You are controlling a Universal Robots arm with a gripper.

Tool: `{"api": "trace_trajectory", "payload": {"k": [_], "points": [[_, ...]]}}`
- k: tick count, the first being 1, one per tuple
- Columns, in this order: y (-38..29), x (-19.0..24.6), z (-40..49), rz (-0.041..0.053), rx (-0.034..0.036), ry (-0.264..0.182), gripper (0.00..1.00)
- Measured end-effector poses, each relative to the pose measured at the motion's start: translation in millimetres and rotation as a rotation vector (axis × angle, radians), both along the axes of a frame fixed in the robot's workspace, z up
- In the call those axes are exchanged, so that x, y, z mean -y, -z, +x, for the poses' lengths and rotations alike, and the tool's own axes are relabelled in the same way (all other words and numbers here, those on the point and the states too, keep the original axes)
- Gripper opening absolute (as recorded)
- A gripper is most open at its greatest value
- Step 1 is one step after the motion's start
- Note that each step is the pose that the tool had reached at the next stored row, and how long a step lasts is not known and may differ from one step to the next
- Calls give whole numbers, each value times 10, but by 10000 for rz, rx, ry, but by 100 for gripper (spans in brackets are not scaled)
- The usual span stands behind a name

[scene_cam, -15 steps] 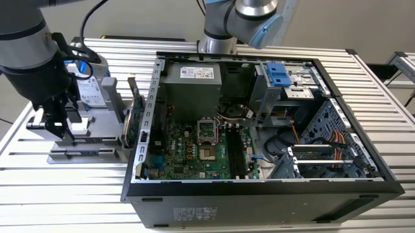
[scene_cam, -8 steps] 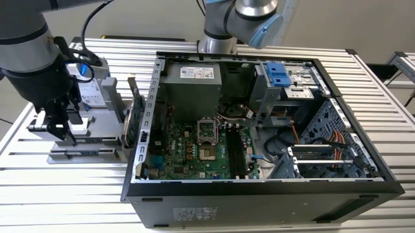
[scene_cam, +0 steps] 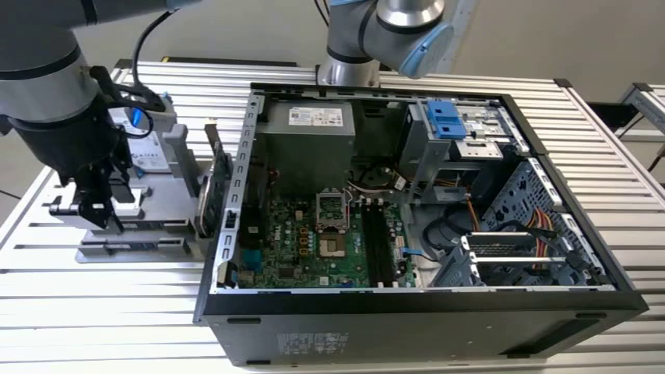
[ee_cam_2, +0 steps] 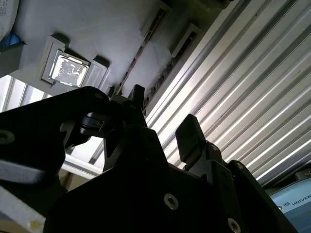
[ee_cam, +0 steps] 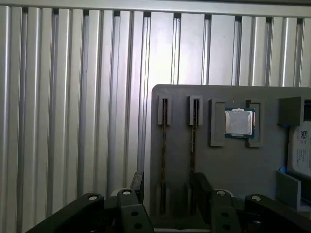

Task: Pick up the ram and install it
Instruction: 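Pick up the ram and move it above insertion slot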

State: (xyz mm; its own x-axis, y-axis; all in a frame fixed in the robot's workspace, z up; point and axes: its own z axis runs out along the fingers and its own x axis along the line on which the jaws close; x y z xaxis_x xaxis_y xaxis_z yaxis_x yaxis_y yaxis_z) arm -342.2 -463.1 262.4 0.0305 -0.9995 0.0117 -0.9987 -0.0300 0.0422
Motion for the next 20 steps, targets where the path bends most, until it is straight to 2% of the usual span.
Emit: {"api": "trace_trajectory", "payload": {"k": [20], "points": [[175,0,0,-55,10,25,100]]}}
